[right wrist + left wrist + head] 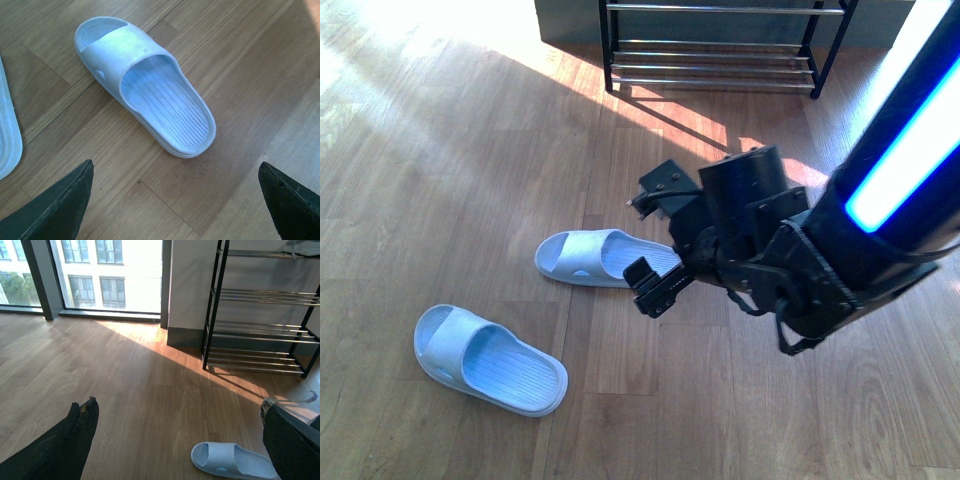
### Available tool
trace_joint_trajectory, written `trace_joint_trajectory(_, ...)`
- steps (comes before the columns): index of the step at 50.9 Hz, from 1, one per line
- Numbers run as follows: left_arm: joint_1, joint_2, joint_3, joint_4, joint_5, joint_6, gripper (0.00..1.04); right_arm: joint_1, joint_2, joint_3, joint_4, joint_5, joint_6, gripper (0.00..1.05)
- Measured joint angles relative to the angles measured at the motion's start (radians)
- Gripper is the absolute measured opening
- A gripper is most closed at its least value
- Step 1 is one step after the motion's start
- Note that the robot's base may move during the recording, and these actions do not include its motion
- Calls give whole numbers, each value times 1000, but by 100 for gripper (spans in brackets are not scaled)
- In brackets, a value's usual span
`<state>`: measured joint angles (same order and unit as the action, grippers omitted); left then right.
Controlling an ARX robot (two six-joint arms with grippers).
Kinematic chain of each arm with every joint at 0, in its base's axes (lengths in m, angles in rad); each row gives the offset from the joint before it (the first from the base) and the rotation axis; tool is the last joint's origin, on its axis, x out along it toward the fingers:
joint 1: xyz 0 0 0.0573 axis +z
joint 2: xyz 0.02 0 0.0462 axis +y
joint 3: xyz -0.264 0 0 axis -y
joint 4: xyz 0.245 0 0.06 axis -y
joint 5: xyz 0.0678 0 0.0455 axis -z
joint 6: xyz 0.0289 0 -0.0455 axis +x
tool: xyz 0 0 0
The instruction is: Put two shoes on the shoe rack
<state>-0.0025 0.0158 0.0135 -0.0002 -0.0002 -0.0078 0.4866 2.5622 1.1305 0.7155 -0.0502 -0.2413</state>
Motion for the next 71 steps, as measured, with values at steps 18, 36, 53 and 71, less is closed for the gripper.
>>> trace_joint_trajectory(18, 0, 0, 0, 0, 0, 0, 95, 88, 332, 423, -176, 51, -32, 96)
trace_joint_trajectory(36, 0, 0, 0, 0, 0, 0, 95, 83, 502, 710, -294, 93, 26, 96)
trace_joint_trajectory(53, 0, 0, 0, 0, 0, 0, 95, 113, 573, 845, -346, 59, 66, 96)
trace_joint_trajectory(71, 0, 0, 0, 0, 0, 0, 95, 123, 654, 972, -410, 66, 72, 88)
